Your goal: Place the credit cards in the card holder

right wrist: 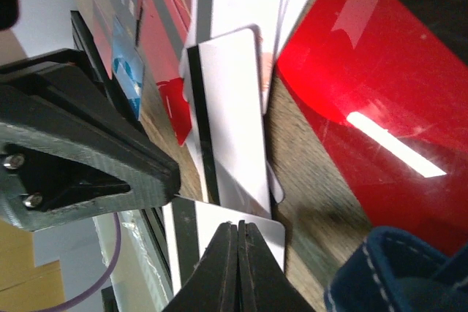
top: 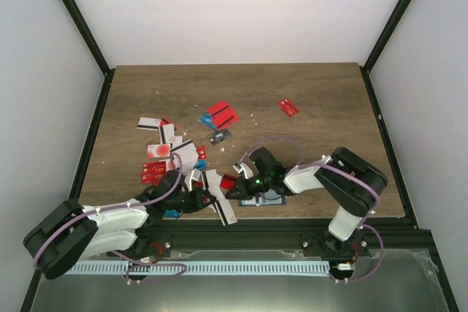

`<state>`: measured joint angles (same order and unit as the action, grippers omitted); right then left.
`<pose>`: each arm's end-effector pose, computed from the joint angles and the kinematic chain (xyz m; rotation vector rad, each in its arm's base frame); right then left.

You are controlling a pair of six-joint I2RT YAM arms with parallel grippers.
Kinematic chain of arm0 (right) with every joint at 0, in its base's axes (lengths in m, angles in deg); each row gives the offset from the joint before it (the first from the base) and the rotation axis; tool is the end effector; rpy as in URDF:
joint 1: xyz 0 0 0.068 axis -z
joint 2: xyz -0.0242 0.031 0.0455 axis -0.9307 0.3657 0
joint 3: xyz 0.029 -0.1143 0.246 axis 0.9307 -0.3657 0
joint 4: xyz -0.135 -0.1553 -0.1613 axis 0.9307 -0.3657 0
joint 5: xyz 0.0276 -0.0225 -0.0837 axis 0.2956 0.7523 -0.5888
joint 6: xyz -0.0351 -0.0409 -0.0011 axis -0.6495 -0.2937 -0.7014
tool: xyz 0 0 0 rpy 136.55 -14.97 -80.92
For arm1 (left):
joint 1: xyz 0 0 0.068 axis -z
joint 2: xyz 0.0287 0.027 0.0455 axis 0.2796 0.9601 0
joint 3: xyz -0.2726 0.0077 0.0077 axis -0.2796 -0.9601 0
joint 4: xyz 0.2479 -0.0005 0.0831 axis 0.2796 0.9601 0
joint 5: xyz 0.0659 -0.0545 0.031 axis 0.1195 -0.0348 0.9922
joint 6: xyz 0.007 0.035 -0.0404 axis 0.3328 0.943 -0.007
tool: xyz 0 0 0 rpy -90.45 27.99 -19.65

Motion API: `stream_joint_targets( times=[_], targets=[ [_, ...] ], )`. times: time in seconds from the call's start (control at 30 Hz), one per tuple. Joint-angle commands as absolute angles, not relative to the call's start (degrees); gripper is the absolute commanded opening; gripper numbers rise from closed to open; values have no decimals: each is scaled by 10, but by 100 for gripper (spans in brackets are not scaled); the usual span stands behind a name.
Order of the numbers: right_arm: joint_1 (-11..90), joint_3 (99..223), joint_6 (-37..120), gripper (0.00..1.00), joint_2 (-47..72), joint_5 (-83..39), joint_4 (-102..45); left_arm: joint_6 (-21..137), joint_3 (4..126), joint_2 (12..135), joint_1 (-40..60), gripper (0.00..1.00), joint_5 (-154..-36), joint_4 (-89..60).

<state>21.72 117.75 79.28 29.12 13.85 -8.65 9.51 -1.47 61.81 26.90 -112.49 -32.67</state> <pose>0.1749 0.2224 0.1054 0.4820 -2.6873 -1.5317 0.1116 -0.1257 0.1094 -0.0841 2.5847 -1.3509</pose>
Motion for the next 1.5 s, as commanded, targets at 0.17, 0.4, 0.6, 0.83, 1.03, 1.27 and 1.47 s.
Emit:
stream_joint_targets(
  times=[0.17, 0.4, 0.6, 0.83, 1.03, 1.27, 1.47],
  targets=[
    [245, 1152, 722, 25, 184, 147, -142, 89, -8, 584, 271, 4, -1115, -329],
    [218, 1118, 690, 48, 114, 131, -193, 83, 0, 549, 272, 4, -1099, -296],
    [140, 1152, 652, 83, 43, -55, -320, 83, 12, 542, 272, 4, -1078, -253],
    [37, 1222, 648, 95, 52, -218, -388, 68, 26, 550, 273, 4, -1068, -239],
    [-30, 1302, 661, 98, 145, -340, -440, 61, 34, 551, 274, 4, -1060, -217],
    [-81, 1383, 680, 99, 237, -426, -507, 57, 39, 547, 275, 4, -1057, -206],
    [-105, 1409, 696, 93, 272, -459, -540, 58, 40, 543, 276, 4, -1056, -201]
  ],
)
